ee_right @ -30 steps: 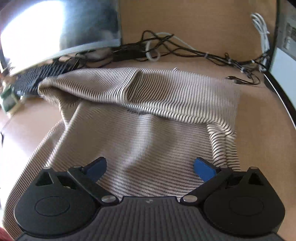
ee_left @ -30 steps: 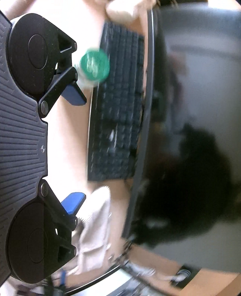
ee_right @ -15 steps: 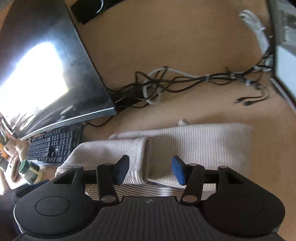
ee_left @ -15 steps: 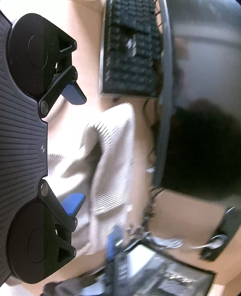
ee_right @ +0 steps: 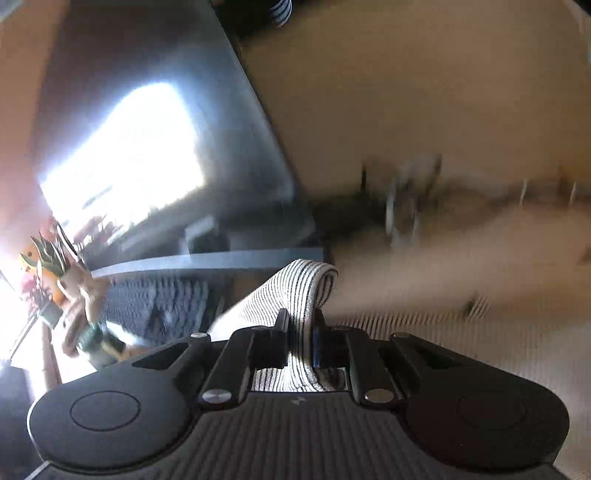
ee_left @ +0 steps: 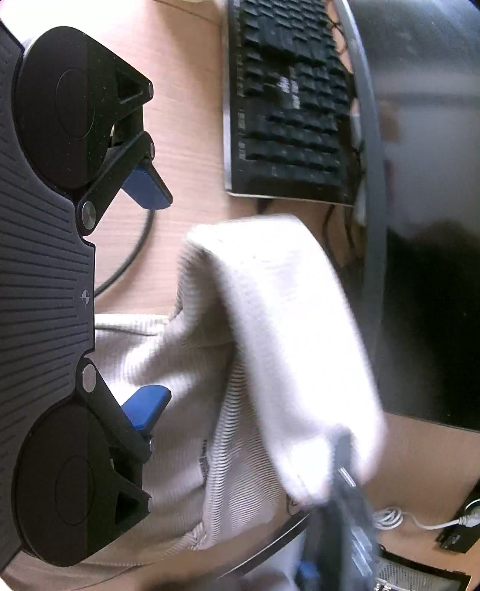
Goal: Fold clothes
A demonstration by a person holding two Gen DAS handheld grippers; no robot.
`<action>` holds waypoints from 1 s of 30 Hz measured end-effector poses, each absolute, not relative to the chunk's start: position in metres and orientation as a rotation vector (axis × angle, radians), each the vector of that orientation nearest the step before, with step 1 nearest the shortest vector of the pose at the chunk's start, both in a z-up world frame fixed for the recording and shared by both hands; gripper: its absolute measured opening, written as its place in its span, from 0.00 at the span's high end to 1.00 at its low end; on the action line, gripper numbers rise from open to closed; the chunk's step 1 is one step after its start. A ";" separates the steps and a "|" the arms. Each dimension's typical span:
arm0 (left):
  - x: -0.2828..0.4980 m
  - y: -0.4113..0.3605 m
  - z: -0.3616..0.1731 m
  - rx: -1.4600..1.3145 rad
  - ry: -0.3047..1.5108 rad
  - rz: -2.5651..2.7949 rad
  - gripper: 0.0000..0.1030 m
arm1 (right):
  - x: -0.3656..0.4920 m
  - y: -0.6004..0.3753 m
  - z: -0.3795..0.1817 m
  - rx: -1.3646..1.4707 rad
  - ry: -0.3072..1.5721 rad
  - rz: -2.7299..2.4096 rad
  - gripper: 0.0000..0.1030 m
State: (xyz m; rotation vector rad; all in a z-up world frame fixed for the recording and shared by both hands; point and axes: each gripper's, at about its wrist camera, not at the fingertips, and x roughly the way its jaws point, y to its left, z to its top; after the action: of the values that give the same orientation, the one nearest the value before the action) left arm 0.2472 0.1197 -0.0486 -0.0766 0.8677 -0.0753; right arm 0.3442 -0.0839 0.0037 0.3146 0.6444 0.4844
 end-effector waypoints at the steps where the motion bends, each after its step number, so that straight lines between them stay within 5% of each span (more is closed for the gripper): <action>1: 0.251 0.118 -0.048 -0.067 0.859 -0.080 0.00 | 0.340 -0.094 0.016 0.305 0.610 0.469 0.90; 6: 0.271 0.108 -0.053 0.000 0.835 -0.128 0.00 | 0.330 -0.156 0.030 0.207 0.575 0.280 0.90; 13: 0.274 0.104 -0.060 0.091 0.856 -0.162 0.00 | 0.309 -0.163 -0.060 0.060 0.791 0.119 0.89; 18: 0.264 0.107 -0.043 0.028 0.854 -0.243 0.00 | 0.304 -0.157 -0.065 0.042 0.768 0.077 0.84; 28: 0.284 0.069 -0.014 -0.104 0.737 -0.444 0.00 | 0.305 -0.172 -0.039 0.063 0.729 0.046 0.47; 30: 0.296 0.063 -0.027 -0.128 0.775 -0.435 0.00 | 0.304 -0.173 -0.027 0.061 0.695 0.032 0.46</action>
State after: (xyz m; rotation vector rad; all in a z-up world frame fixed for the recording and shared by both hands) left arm 0.2963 0.0629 -0.0266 -0.1283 0.7746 -0.4346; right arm 0.3042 -0.1731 -0.0266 0.0606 0.6949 0.0318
